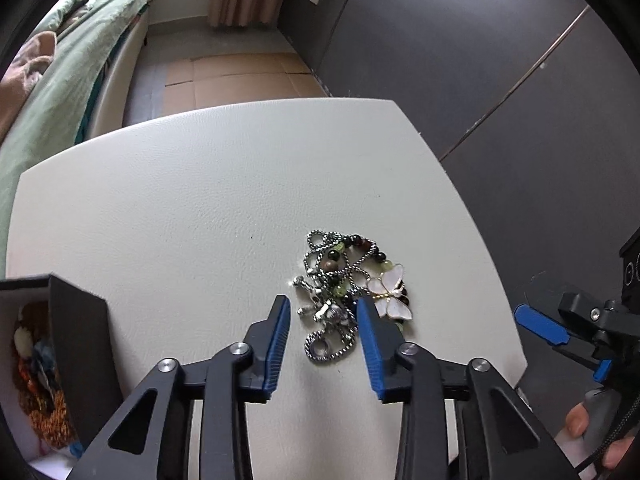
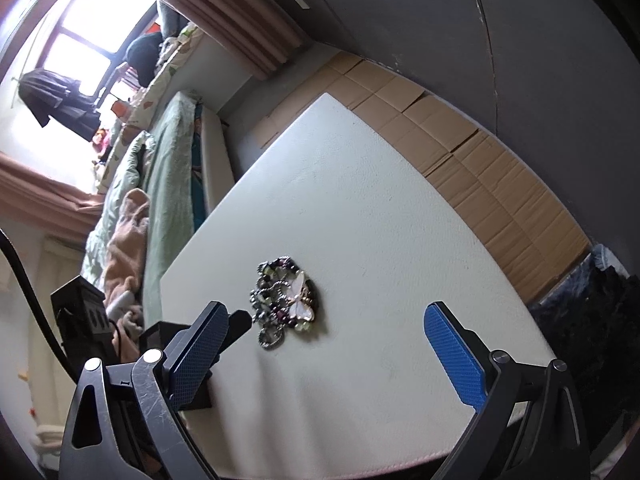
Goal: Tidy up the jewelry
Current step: 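Close the left gripper on the silver chain, then grasp the white butterfly pendant with the right gripper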
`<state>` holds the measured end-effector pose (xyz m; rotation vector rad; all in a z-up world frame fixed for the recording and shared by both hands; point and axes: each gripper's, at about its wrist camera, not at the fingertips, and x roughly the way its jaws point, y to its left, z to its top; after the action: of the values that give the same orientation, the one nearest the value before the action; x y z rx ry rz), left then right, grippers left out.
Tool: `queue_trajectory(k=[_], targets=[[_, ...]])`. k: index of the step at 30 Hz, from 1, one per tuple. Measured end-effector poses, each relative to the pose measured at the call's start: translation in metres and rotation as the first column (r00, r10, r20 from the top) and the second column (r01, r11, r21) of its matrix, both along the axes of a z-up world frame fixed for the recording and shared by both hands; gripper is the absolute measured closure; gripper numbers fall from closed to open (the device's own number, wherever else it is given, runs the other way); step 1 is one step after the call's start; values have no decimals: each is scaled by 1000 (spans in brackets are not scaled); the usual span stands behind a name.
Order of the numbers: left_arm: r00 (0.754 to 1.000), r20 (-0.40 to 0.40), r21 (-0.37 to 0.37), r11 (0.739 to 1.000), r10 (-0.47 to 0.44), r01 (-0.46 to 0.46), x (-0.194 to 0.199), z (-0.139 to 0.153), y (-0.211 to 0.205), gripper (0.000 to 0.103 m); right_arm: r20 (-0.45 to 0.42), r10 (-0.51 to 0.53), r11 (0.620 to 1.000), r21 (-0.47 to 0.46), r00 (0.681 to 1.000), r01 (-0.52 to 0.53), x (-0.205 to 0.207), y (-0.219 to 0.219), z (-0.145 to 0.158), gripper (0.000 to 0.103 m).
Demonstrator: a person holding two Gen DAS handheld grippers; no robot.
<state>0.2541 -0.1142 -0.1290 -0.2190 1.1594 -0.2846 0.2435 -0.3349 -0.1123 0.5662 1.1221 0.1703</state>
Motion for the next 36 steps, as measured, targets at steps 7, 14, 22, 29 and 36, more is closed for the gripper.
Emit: queue_trajectory(k=[7, 14, 22, 29, 36], targets=[[999, -48, 14, 1000, -4, 5, 8, -11, -4, 78, -12, -8, 1000, 11, 1000, 8, 9, 1, -3, 3], [999, -46, 24, 1000, -8, 9, 10, -13, -6, 78, -29, -5, 1000, 8, 1000, 5, 11, 2, -7, 3], [1000, -5, 38, 999, -22, 22, 8, -14, -8, 84, -43, -17, 1000, 7, 999, 17, 11, 4, -12, 3], [1000, 16, -9, 1000, -11, 11, 0, 4, 9, 99, -51, 21, 1000, -13, 998, -21, 14, 14, -17, 18], [998, 64, -63, 998, 13, -9, -6, 27, 30, 99, -56, 95, 993, -66, 994, -99, 20, 39, -22, 37]])
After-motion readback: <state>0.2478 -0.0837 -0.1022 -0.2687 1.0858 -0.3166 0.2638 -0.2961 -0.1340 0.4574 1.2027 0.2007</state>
